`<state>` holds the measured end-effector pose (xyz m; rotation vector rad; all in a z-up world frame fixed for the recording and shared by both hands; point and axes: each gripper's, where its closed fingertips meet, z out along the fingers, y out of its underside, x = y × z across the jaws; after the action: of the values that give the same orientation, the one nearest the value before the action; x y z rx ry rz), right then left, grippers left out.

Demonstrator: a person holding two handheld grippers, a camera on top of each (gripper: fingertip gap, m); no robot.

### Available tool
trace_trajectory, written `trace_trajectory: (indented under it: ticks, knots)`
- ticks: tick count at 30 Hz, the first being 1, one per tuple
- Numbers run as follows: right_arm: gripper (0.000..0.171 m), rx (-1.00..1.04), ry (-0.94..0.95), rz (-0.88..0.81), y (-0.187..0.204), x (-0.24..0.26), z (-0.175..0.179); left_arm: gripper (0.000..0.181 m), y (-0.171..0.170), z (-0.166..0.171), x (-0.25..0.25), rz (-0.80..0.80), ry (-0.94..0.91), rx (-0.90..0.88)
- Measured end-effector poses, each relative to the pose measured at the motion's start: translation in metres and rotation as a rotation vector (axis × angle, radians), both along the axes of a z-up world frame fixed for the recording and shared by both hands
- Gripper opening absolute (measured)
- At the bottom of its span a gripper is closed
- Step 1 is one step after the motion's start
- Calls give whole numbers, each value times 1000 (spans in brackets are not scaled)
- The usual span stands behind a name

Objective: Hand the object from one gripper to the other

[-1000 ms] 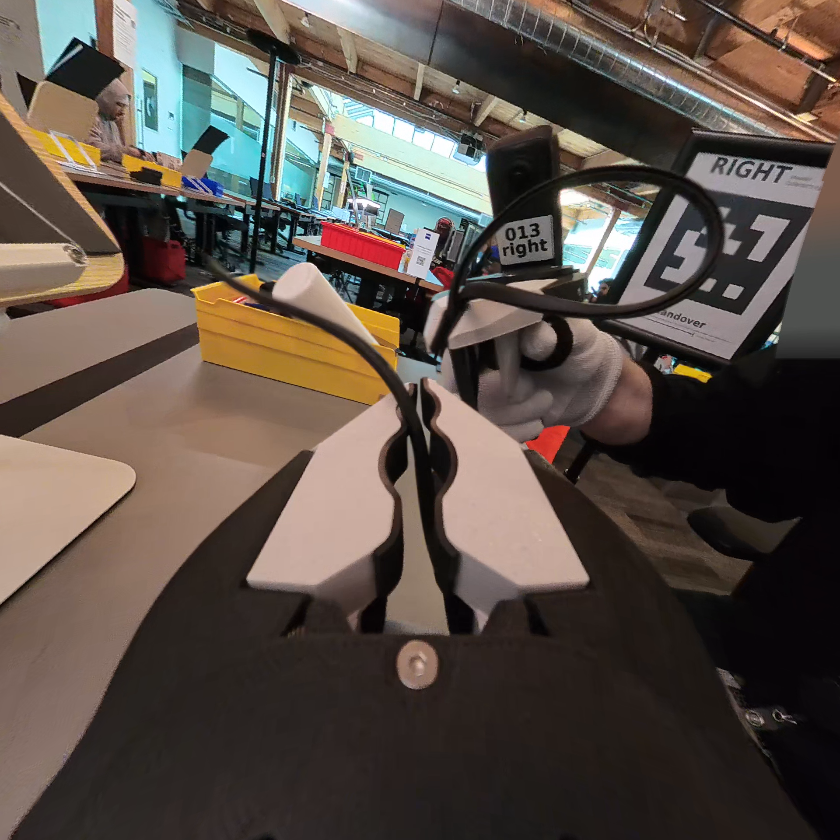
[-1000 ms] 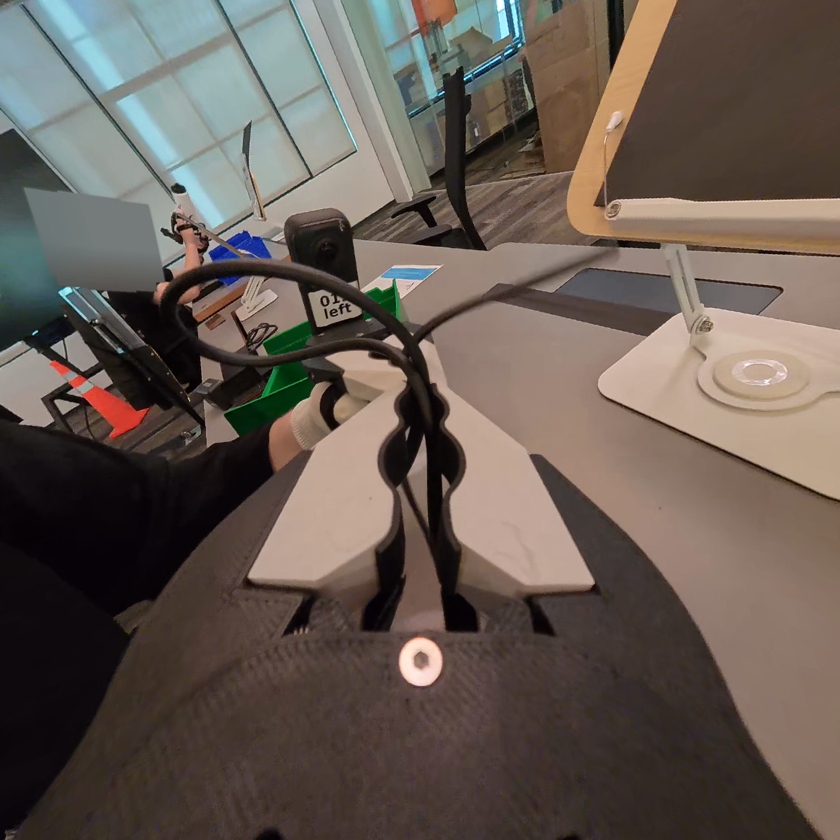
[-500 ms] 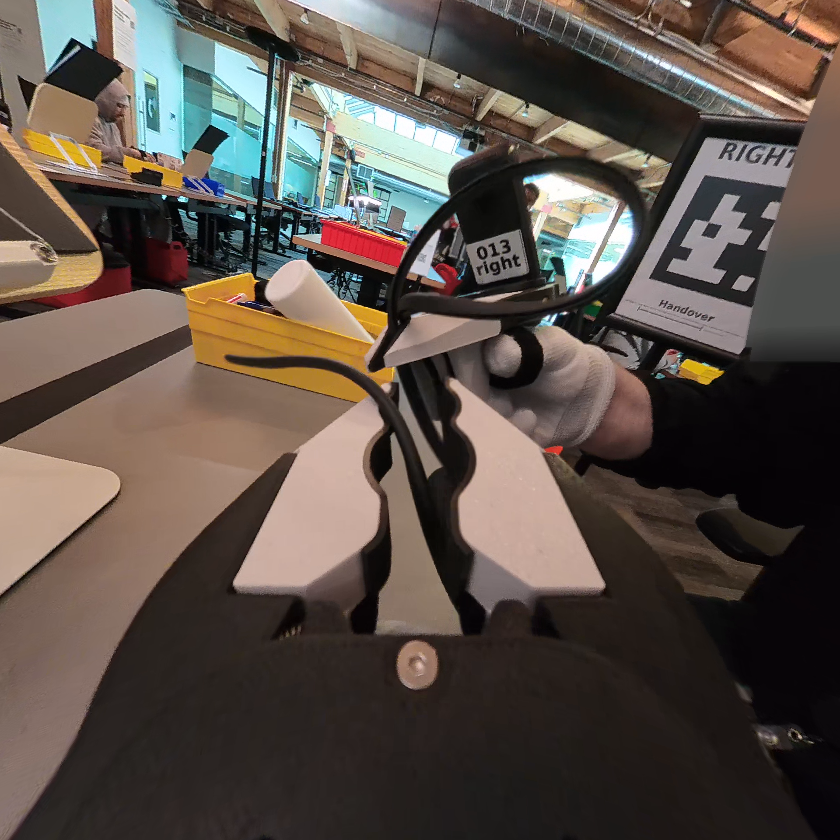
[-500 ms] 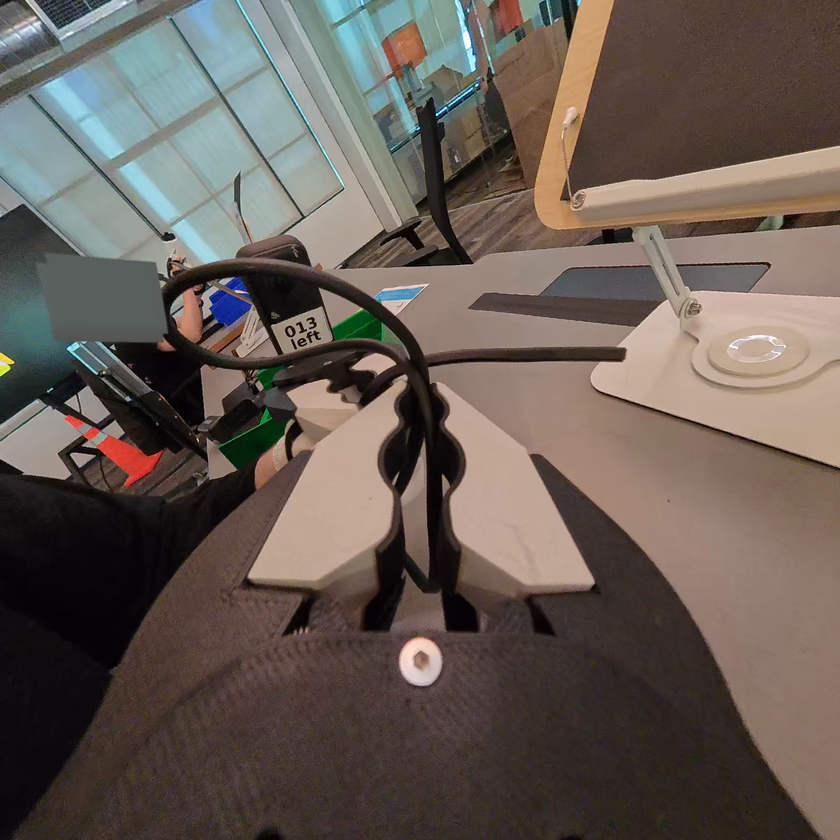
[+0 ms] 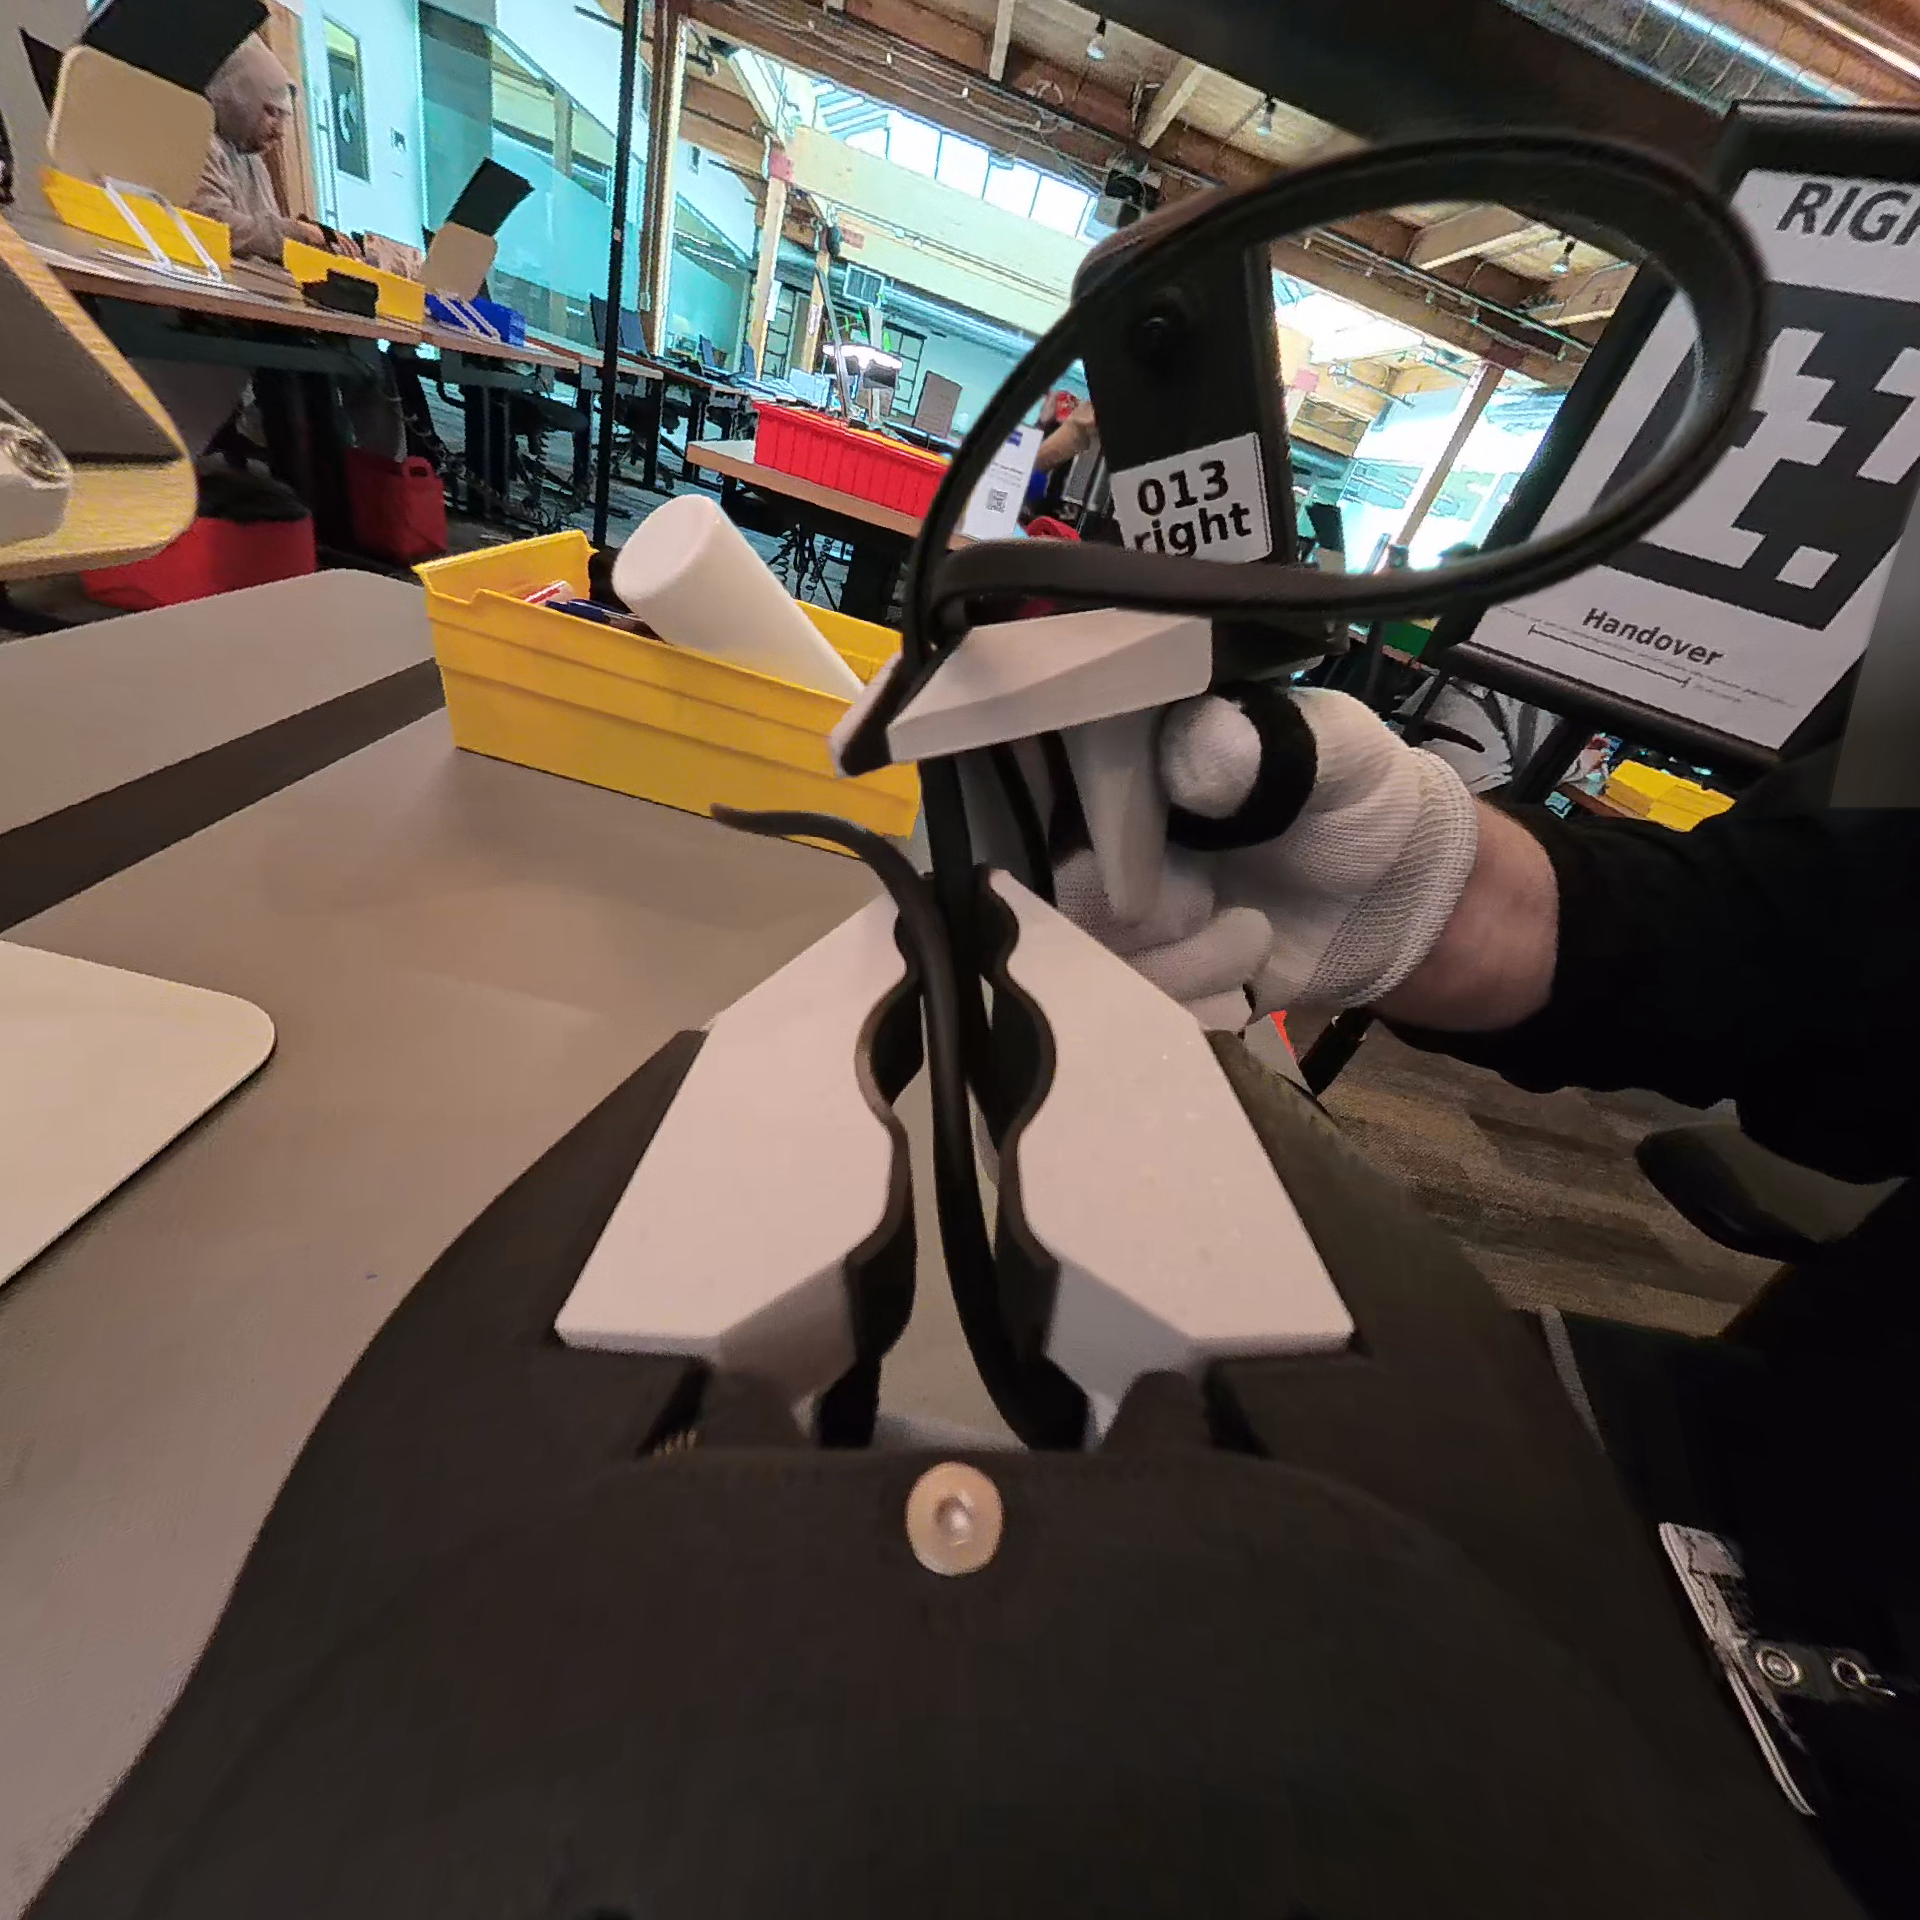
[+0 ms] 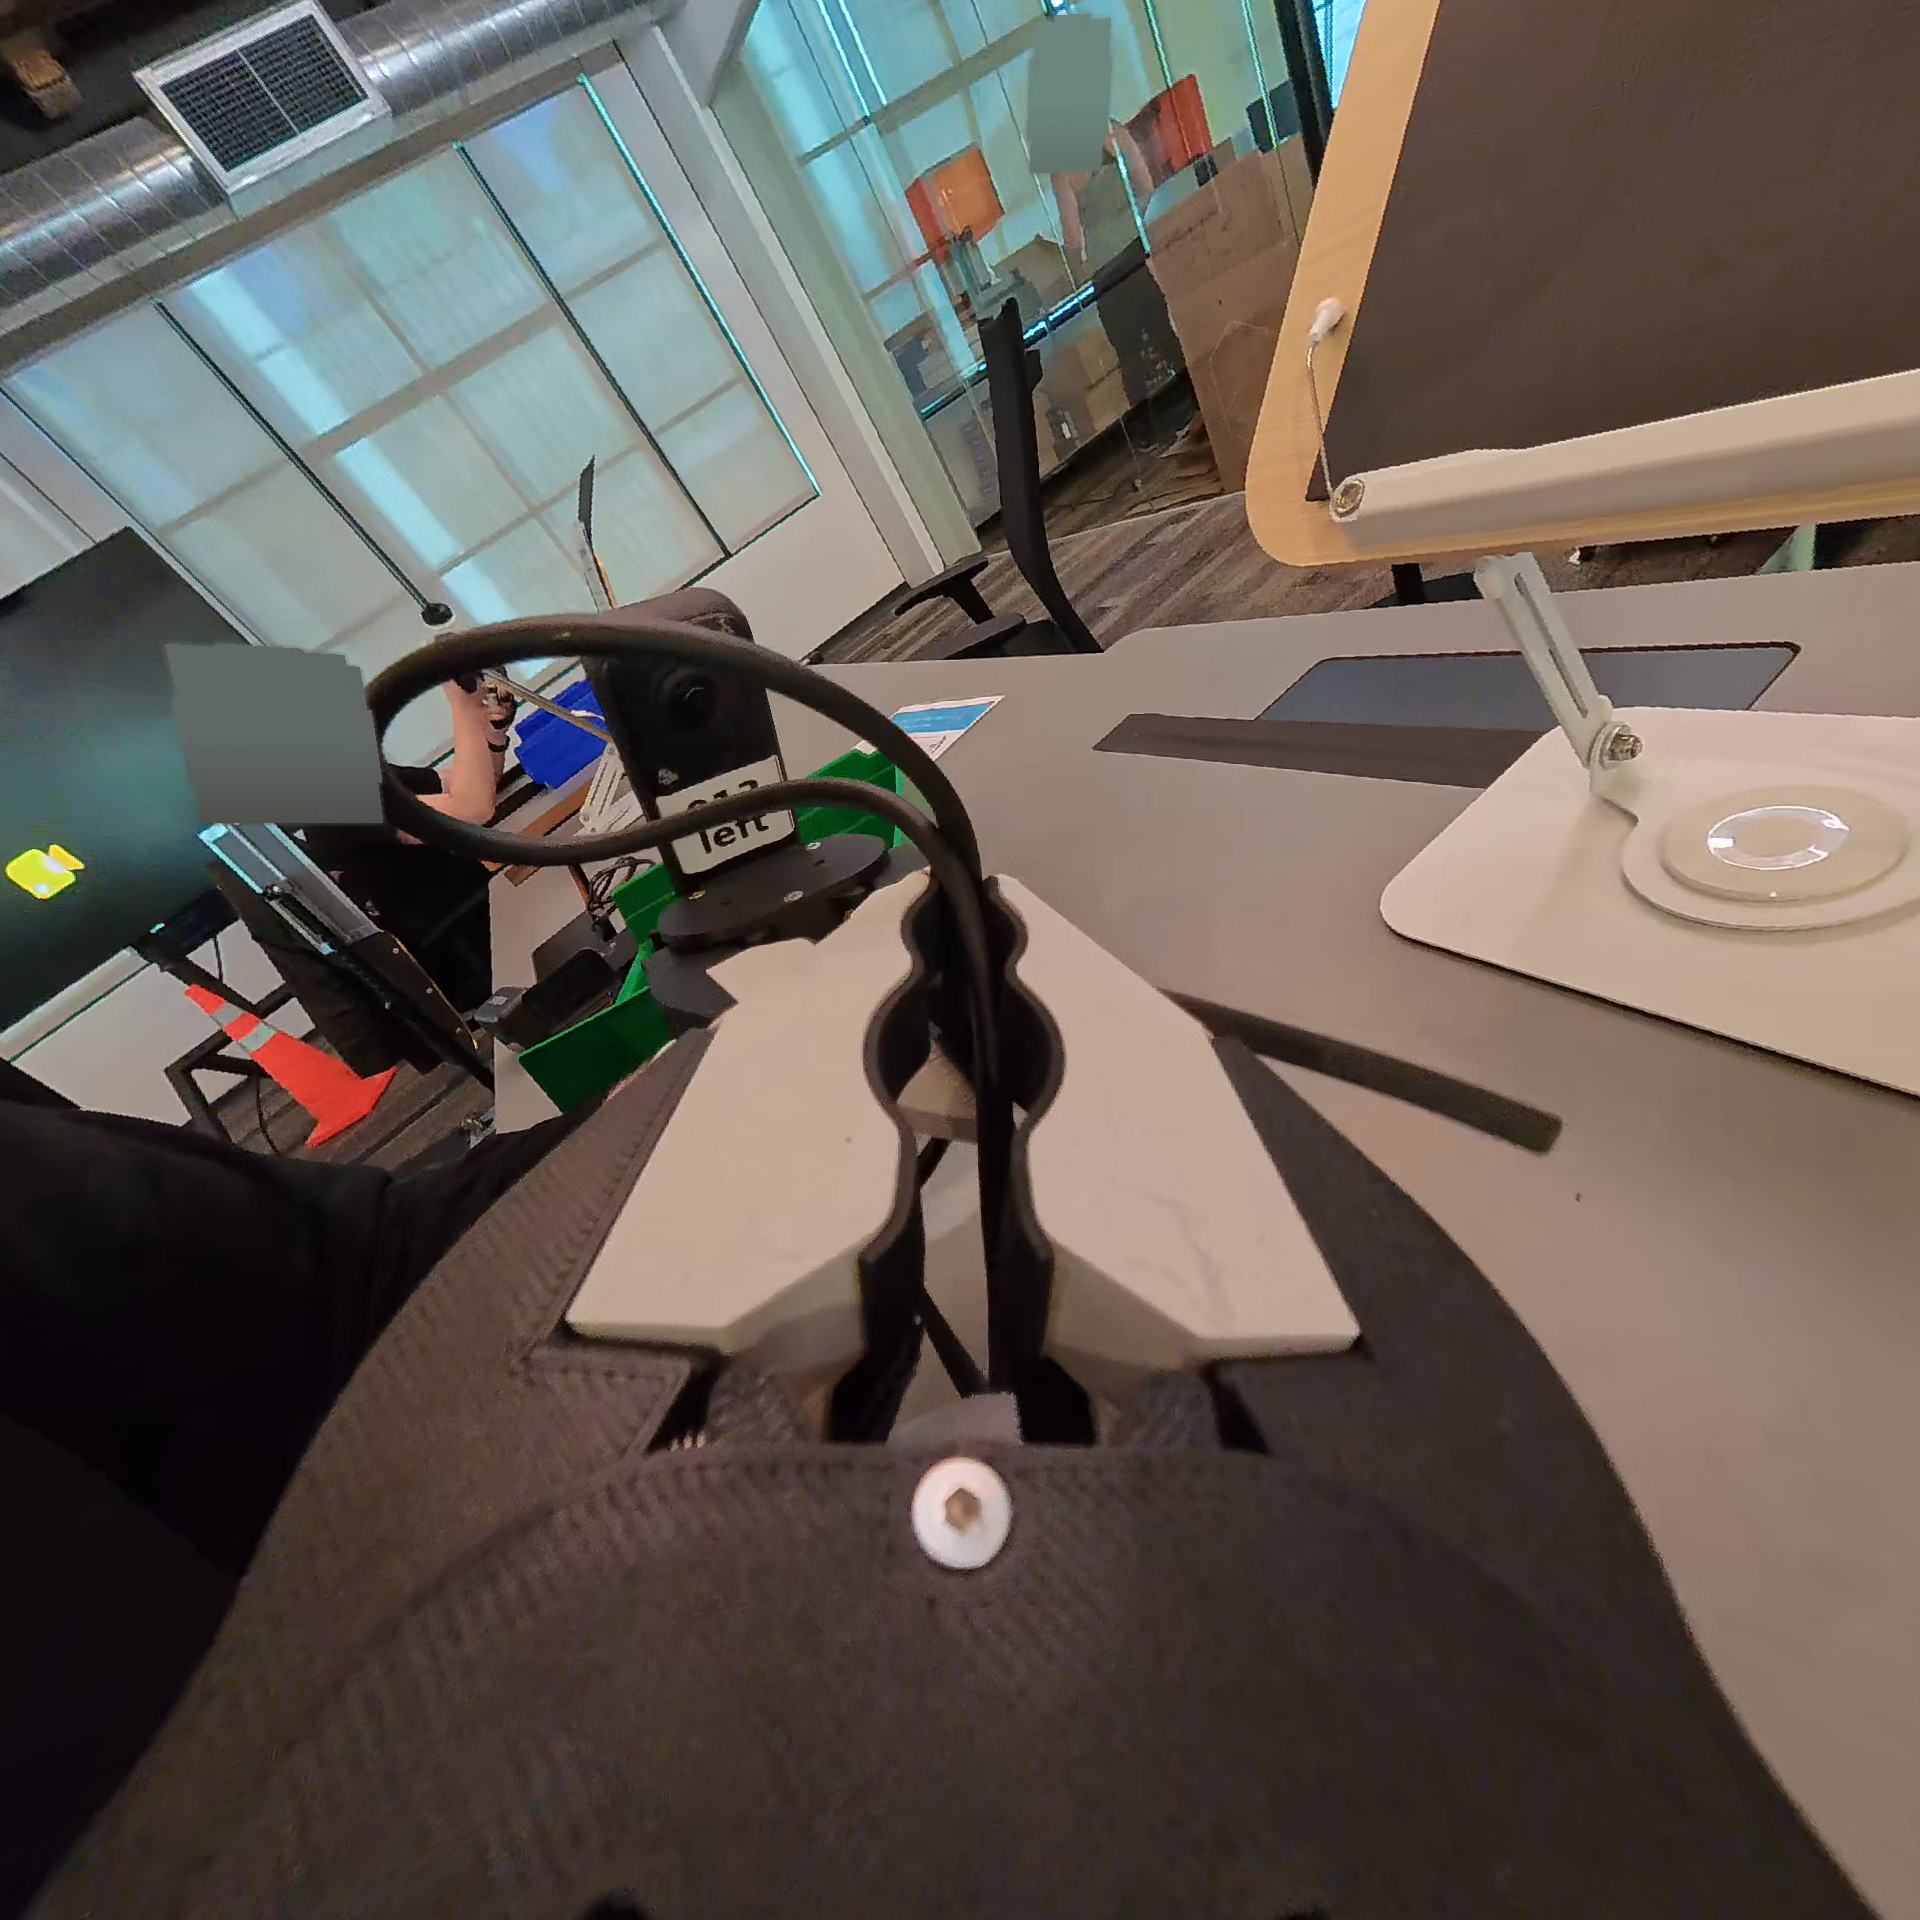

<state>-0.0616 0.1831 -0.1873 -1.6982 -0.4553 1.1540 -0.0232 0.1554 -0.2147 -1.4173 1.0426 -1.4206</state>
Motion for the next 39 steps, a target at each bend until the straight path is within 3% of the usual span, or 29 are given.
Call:
trace_trajectory:
  ticks: [3, 8, 15, 22, 25, 31, 39]
  knots:
    - [4, 11, -12, -4, 0, 1, -1, 2, 0, -2, 1, 3, 15, -5]
    - [22, 31, -62, -64, 5, 7, -4, 2, 10, -1, 0, 69, 15, -8]
    - [33, 77, -90, -186, 10, 21, -2, 2, 21, 8, -3, 226, 18, 142]
    - [57, -25, -9, -113, 7, 14, -9, 3, 15, 13, 0, 324, 86, 403]
    - [66, -91, 77, -39, 4, 12, -9, 3, 10, 16, 1, 302, 65, 425]
    - [55, -72, 180, 54, -3, 7, 0, 2, 2, 22, 1, 266, 15, 430]
    - [3, 11, 192, 97, -12, 5, 10, 3, 4, 17, 2, 238, 5, 347]
